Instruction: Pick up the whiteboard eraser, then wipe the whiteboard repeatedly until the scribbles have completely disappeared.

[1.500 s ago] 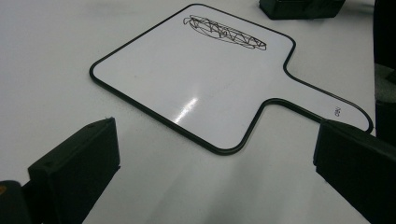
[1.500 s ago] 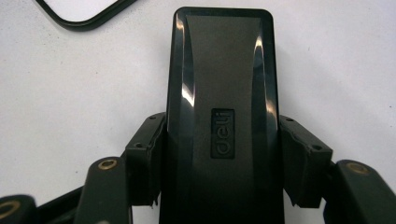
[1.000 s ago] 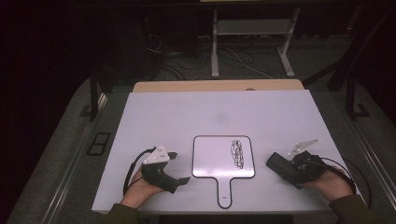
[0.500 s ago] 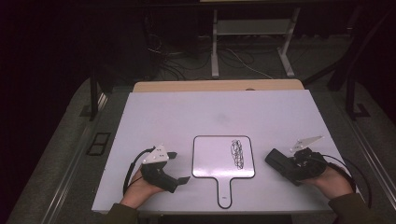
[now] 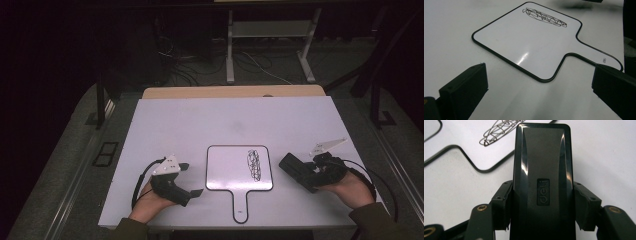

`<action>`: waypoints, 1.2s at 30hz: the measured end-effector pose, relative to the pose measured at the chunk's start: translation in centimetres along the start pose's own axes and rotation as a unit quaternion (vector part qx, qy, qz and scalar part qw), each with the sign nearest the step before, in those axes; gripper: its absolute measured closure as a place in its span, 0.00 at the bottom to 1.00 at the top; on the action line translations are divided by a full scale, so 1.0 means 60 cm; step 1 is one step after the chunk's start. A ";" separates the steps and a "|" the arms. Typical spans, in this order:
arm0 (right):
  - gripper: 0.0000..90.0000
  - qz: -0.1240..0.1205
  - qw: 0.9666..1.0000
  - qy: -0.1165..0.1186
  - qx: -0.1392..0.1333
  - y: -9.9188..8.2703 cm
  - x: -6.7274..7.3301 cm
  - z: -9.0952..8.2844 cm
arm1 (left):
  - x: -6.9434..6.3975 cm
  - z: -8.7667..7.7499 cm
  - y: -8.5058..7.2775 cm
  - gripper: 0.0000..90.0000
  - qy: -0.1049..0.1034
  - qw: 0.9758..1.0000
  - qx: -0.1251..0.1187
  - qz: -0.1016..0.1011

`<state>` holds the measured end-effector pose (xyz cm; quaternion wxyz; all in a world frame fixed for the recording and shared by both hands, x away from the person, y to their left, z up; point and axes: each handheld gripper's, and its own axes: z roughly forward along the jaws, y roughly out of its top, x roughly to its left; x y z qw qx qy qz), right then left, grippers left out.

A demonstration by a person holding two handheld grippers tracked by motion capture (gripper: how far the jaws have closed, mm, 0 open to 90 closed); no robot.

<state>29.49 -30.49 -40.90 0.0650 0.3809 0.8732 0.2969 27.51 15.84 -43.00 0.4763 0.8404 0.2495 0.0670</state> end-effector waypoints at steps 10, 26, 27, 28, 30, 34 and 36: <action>0.43 -0.002 1.000 0.009 -0.011 0.029 -0.004 0.008 | 0.000 0.001 0.000 0.00 -0.001 1.000 0.000 0.000; 0.43 -0.024 0.999 0.024 -0.033 0.088 0.006 0.032 | -0.001 -0.001 0.001 0.00 0.000 1.000 -0.002 0.000; 0.43 -0.026 0.999 0.022 -0.030 0.093 0.006 0.033 | -0.001 -0.001 0.001 0.00 0.000 1.000 -0.002 0.000; 0.43 -0.029 0.999 0.024 -0.031 0.097 0.007 0.034 | -0.001 0.000 0.001 0.00 0.000 1.000 -0.004 -0.001; 0.43 -0.030 0.999 0.026 -0.031 0.104 0.007 0.037 | -0.001 0.000 0.001 0.00 0.000 1.000 -0.004 0.000; 0.43 -0.034 0.999 0.029 -0.028 0.119 0.010 0.045 | -0.002 0.000 0.001 0.00 -0.001 1.000 -0.003 0.002; 0.43 -0.040 0.999 0.026 -0.023 0.126 0.014 0.049 | -0.002 0.000 0.001 0.00 -0.001 1.000 -0.005 0.000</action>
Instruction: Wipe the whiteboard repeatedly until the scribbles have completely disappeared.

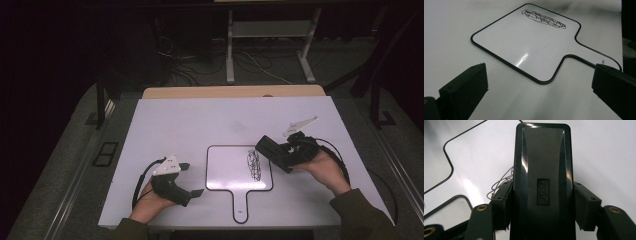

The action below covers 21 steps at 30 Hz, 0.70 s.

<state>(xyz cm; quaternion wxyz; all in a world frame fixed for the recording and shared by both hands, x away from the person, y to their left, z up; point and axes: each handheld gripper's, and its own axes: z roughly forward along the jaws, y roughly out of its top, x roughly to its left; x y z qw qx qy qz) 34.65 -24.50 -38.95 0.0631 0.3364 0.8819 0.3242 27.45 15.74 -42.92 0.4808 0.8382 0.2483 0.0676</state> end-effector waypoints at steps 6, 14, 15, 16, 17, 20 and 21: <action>0.43 -0.013 1.000 -0.010 0.022 0.020 0.005 0.021 | 0.000 0.000 0.000 0.00 0.000 1.000 0.000 0.001; 0.43 -0.025 0.999 -0.012 0.038 0.046 0.011 0.052 | 0.001 0.001 0.000 0.00 0.000 1.000 0.000 -0.001; 0.43 -0.025 0.999 -0.012 0.038 0.046 0.011 0.052 | 0.001 0.001 0.000 0.00 0.000 1.000 0.000 -0.001; 0.43 -0.026 0.999 -0.011 0.041 0.052 0.013 0.060 | 0.001 0.001 0.000 0.00 0.000 1.000 0.001 0.000; 0.43 -0.027 0.999 -0.014 0.044 0.055 0.013 0.064 | 0.001 0.001 0.000 0.00 0.000 1.000 0.001 0.000; 0.43 -0.030 0.998 -0.018 0.047 0.061 0.013 0.072 | 0.001 0.001 -0.001 0.00 0.000 1.000 0.001 0.000; 0.43 -0.032 0.998 -0.020 0.051 0.066 0.012 0.078 | 0.001 0.002 -0.001 0.00 0.000 1.000 0.002 -0.001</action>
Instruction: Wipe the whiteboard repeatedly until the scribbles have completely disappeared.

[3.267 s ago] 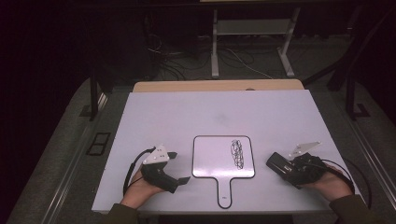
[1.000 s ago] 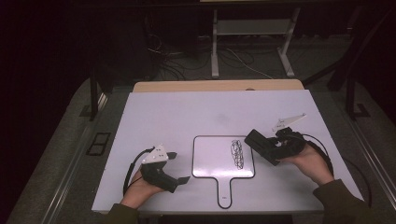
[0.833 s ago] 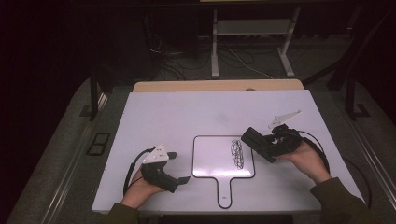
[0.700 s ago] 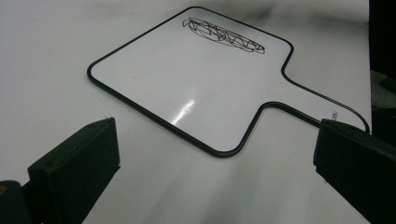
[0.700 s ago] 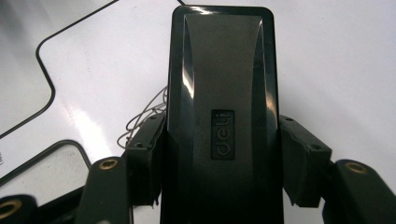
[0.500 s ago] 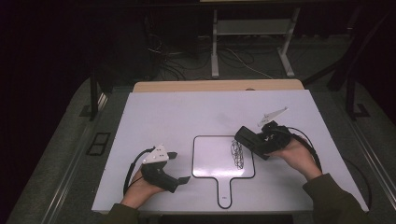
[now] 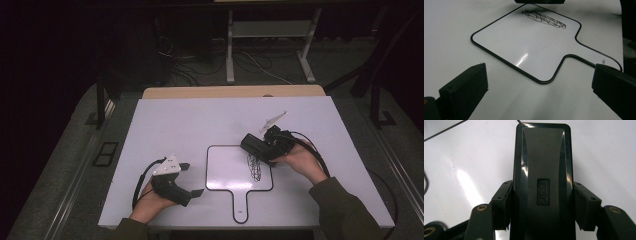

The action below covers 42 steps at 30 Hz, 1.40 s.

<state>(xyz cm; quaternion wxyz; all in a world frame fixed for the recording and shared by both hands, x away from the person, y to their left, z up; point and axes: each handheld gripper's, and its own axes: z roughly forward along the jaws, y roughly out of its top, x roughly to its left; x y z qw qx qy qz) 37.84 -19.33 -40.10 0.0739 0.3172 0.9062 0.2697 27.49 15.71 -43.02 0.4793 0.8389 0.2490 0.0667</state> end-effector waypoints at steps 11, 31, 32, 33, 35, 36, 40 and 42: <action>0.43 -0.002 1.000 0.004 0.016 0.008 -0.009 0.032 | 0.001 0.000 0.000 0.00 0.000 1.000 0.000 0.000; 0.43 0.002 0.999 0.000 0.032 0.002 -0.009 0.047 | 0.000 0.001 -0.001 0.00 -0.001 1.000 0.002 -0.001; 0.43 -0.004 0.999 0.003 0.033 0.002 -0.007 0.048 | 0.000 0.001 -0.001 0.00 -0.001 1.000 0.003 -0.001; 0.43 -0.006 0.999 0.002 0.035 0.003 -0.005 0.048 | 0.000 0.001 -0.001 0.00 -0.001 1.000 0.003 -0.001; 0.43 -0.009 0.999 0.007 0.035 0.005 -0.001 0.049 | 0.000 0.001 -0.001 0.00 -0.001 1.000 0.002 -0.001; 0.43 -0.012 0.999 0.006 0.034 0.005 0.000 0.050 | 0.000 0.002 -0.001 0.00 -0.001 1.000 0.002 -0.001; 0.43 -0.007 0.999 0.002 0.035 0.004 -0.005 0.049 | 0.000 0.001 -0.001 0.00 -0.001 1.000 0.001 -0.001; 0.43 0.006 0.999 -0.009 0.034 0.000 -0.014 0.046 | 0.000 0.001 -0.001 0.00 0.000 1.000 0.001 0.000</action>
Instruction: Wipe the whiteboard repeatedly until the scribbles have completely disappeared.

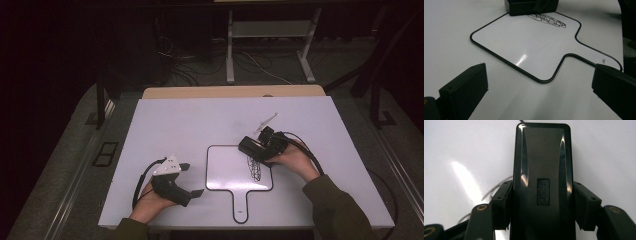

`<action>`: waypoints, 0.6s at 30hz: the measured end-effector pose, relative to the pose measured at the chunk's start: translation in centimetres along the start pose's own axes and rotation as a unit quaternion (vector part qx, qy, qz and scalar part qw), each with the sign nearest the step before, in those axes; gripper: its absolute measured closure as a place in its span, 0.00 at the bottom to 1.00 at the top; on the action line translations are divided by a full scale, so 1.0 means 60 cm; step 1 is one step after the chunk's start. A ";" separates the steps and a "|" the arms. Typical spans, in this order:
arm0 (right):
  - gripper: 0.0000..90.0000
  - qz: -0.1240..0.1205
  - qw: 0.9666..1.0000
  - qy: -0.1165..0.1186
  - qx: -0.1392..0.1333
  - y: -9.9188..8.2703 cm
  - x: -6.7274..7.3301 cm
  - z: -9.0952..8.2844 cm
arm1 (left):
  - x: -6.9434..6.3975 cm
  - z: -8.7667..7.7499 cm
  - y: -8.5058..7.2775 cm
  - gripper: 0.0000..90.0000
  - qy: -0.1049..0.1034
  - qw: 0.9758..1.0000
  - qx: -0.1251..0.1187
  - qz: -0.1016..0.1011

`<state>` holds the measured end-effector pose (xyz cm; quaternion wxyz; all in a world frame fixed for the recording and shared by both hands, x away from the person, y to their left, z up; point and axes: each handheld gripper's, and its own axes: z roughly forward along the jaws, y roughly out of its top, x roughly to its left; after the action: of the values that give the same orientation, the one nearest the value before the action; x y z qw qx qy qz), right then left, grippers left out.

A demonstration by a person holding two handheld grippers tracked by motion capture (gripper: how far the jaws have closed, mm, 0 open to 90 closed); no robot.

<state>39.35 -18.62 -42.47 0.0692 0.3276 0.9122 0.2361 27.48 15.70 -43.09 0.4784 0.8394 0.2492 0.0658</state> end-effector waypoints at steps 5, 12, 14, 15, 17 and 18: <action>0.43 0.006 1.000 -0.007 0.002 -0.004 -0.008 -0.003 | 0.000 0.001 0.000 0.00 0.000 1.000 0.001 0.000; 0.43 -0.021 1.000 -0.001 0.007 0.005 0.017 0.002 | 0.000 0.001 0.000 0.00 0.000 1.000 0.002 0.000; 0.43 -0.026 1.000 0.009 0.005 0.007 0.025 0.004 | 0.000 0.001 0.000 0.00 0.000 1.000 0.001 0.000; 0.43 -0.028 1.000 0.009 0.004 0.009 0.028 0.005 | 0.000 0.001 0.001 0.00 0.000 1.000 0.001 0.000; 0.43 -0.024 1.000 0.015 0.006 0.012 0.032 0.006 | 0.000 0.001 0.000 0.00 0.000 1.000 0.001 0.000; 0.43 -0.027 1.000 0.011 0.006 0.012 0.029 0.006 | 0.000 0.000 0.000 0.00 0.000 1.000 0.000 0.000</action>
<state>38.50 -16.90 -42.40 0.0634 0.3009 0.9227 0.2324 27.49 15.66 -43.08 0.4780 0.8397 0.2493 0.0659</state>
